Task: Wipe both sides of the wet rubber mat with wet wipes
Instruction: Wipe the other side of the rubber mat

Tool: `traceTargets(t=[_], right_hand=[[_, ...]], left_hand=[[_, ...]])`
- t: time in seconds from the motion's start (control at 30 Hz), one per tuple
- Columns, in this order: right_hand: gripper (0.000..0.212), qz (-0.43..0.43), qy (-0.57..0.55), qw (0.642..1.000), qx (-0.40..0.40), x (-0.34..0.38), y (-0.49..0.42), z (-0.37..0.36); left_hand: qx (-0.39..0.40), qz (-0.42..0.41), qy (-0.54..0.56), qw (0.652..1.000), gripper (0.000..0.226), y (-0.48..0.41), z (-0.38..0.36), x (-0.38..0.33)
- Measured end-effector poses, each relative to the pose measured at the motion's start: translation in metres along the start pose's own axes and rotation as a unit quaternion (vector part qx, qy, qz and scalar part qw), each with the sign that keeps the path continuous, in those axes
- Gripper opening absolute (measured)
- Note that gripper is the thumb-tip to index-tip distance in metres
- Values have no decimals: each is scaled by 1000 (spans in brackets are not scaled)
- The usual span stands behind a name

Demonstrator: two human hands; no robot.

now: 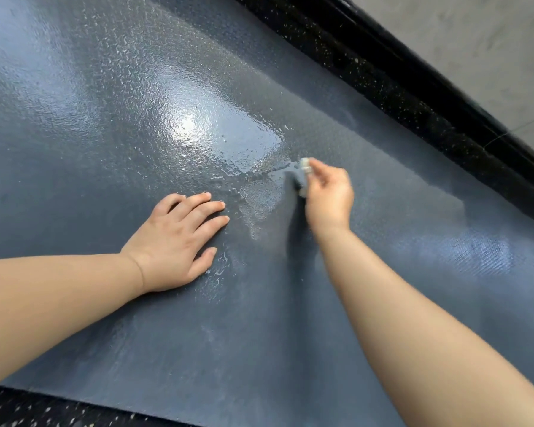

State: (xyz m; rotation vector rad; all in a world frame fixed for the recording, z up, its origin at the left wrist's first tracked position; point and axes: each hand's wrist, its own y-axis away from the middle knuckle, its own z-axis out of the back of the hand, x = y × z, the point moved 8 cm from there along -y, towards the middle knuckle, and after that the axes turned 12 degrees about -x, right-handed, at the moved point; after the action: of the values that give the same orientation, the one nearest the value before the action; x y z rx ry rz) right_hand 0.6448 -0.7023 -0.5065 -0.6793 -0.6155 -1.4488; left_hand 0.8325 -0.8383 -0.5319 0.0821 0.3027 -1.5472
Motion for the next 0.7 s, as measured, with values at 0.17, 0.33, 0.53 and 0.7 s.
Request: traceTargets(t=[0.17,0.33,0.53,0.7], right_hand=[[30,-174,58,977,-108,-57,-62,28],[29,-82,134,987,-41,-21,-24,-13],[21,4,20,979,203,9,24,-36],[25,-90,15,995,-45,-18,-69,22]], left_hand=[[-23,16,4,1000,52,-11,6,1],[-59,104,6,993,51,-53,10,15],[-69,133,-13,989,57,-63,1,27],[-71,131,-18,989,56,-64,1,27]])
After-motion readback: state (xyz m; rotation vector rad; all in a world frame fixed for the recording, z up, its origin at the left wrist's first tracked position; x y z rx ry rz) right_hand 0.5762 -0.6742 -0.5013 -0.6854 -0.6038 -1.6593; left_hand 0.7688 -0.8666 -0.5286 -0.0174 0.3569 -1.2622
